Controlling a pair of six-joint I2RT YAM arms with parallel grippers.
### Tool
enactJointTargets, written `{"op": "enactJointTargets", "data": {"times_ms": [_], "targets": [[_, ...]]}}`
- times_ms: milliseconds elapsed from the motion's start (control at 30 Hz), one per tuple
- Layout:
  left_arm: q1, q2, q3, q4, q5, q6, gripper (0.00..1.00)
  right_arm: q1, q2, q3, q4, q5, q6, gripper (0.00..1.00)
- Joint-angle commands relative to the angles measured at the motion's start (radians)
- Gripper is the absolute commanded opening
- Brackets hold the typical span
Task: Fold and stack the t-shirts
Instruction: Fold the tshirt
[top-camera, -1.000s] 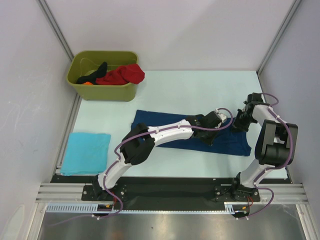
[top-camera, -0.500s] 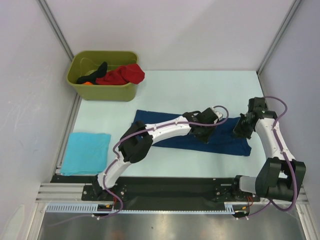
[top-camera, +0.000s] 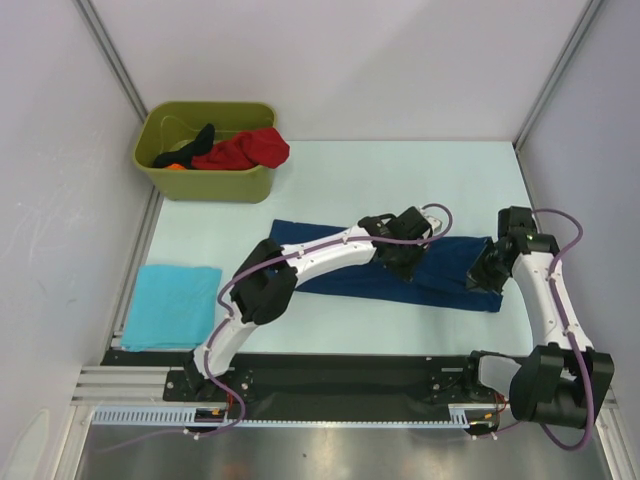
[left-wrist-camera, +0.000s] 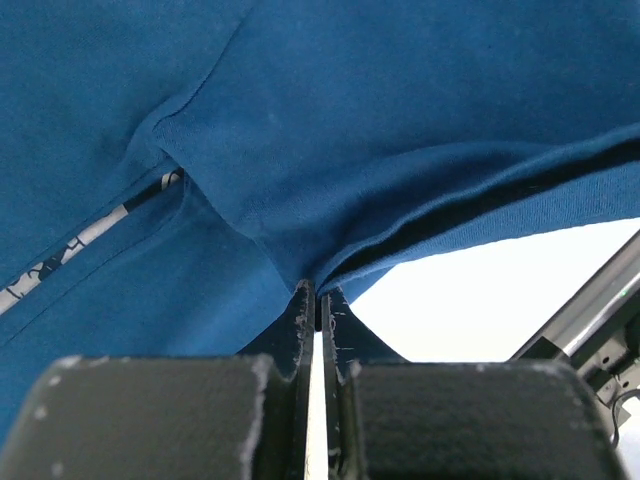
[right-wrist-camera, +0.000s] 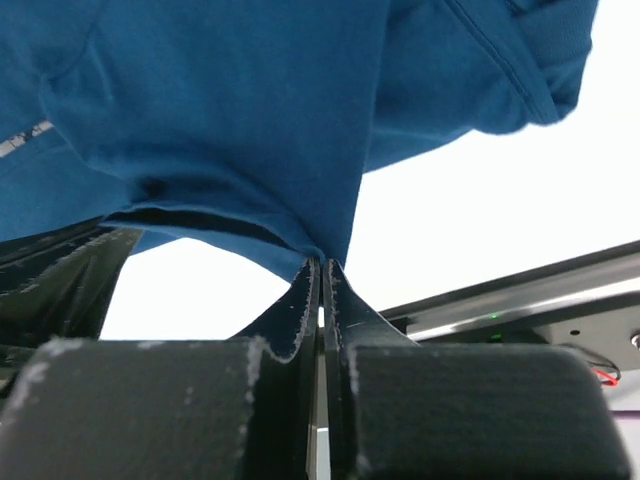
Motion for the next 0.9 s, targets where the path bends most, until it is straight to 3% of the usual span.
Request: {"op": "enactJointTargets", "data": {"times_ms": [0, 233, 267, 300, 333, 367, 400, 433, 467, 533, 567, 667, 700, 867], "targets": [[-0.001, -0.078, -0.008, 0.004, 0.027, 0.034, 0.00, 0.004, -0.061, -0.038, -0.033, 0.030, 0.039, 0.00], [0.002, -0.078, -0.029, 0.014, 0.060, 0.043, 0.00, 0.003, -0.057, -0.078, -0.047, 0.034, 0.064, 0.03], [0.004, -0.087, -0.047, 0.021, 0.068, 0.046, 0.01, -0.002, -0.053, -0.082, -0.047, 0.029, 0.061, 0.09], [0.008, -0.091, -0.054, 0.032, 0.083, 0.057, 0.09, -0.008, -0.043, -0.075, -0.053, 0.027, 0.058, 0.27], [0.012, -0.107, -0.060, 0.034, 0.119, 0.063, 0.17, -0.016, -0.037, -0.062, -0.058, 0.033, 0.043, 0.36], [0.021, -0.124, -0.075, 0.032, 0.123, 0.070, 0.35, -0.039, -0.031, -0.046, -0.044, 0.026, 0.027, 0.48], [0.027, -0.153, -0.098, 0.041, 0.133, 0.087, 0.41, -0.054, -0.011, 0.009, -0.030, 0.021, 0.007, 0.63], [0.036, -0.188, -0.131, 0.056, 0.140, 0.090, 0.46, -0.079, 0.006, 0.048, -0.016, 0.032, -0.006, 0.68], [0.062, -0.275, -0.208, 0.084, 0.142, 0.092, 0.55, -0.103, 0.031, 0.083, 0.044, 0.017, -0.035, 0.70], [0.099, -0.356, -0.283, 0.106, 0.139, 0.103, 0.63, -0.151, 0.130, 0.173, 0.147, 0.023, -0.031, 0.69], [0.149, -0.432, -0.344, 0.116, 0.124, 0.109, 0.66, -0.152, 0.166, 0.174, 0.303, 0.032, -0.030, 0.69], [0.284, -0.515, -0.458, 0.168, 0.098, 0.118, 0.65, -0.172, 0.299, 0.188, 0.454, 0.043, -0.059, 0.69], [0.318, -0.541, -0.477, 0.178, 0.082, 0.116, 0.63, -0.209, 0.328, 0.194, 0.464, -0.035, -0.062, 0.70], [0.510, -0.519, -0.521, 0.216, 0.065, 0.112, 0.59, -0.235, 0.459, 0.208, 0.527, -0.095, -0.163, 0.73]]}}
